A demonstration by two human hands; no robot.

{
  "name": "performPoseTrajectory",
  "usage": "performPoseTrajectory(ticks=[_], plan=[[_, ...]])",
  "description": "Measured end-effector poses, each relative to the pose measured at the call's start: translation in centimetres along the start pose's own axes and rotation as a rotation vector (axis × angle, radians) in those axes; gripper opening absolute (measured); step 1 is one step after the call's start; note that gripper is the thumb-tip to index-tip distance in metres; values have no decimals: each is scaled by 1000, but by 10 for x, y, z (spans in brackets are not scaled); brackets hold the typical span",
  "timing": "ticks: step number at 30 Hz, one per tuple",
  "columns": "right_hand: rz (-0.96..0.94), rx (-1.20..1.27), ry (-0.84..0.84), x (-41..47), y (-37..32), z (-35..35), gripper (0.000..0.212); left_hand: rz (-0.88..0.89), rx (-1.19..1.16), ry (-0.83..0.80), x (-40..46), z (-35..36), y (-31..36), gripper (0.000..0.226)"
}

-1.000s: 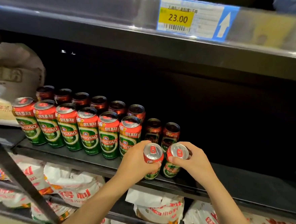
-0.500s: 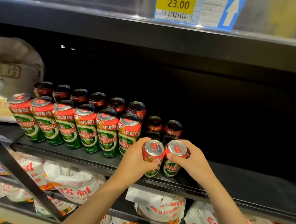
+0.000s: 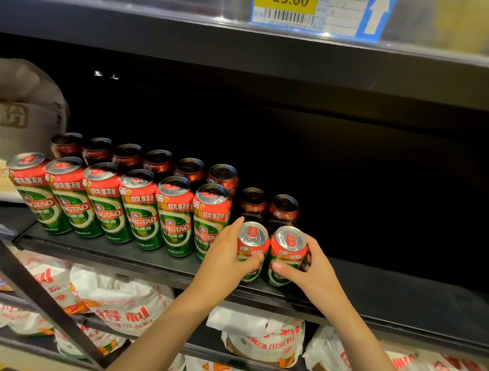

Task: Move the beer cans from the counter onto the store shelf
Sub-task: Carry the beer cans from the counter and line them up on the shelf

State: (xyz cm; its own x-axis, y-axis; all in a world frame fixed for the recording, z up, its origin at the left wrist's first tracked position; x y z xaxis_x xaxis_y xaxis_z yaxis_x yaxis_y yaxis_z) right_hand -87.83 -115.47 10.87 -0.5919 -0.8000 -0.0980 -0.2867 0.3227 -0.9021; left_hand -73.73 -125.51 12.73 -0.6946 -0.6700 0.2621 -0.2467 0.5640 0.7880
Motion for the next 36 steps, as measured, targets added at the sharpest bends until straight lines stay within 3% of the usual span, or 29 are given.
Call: performPoseTrajectory(ticks=[5,9,13,21,36], plan=[[39,22,8,-8,18,9,69,-36,-45,101,-7,-1,-1,81],[53,79,49,-9,23,11,68,-67,-82,251,-18,3,-7,67],[56,79,46,-12,28,14,69,-149,-164,398,-38,15,-22,69],[65,109,103,-11,38,16,65,-241,-58,412,-44,31,-47,72],[45,200,162,-4,39,25,66,-238,-168,585,-52,25,-52,60]])
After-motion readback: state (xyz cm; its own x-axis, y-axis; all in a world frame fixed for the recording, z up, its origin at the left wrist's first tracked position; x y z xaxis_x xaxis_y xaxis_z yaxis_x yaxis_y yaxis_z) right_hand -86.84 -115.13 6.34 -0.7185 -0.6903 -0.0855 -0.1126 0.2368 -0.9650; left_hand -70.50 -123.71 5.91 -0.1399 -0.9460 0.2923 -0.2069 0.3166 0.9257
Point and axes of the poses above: each hand's wrist, its own x-axis towards the middle knuckle, its own z-axis out of the palm, y = z × x, the point moved 9 cm from there along x, towards the middle knuckle, and after that the axes turned 9 degrees about z, right-handed, at the moved point
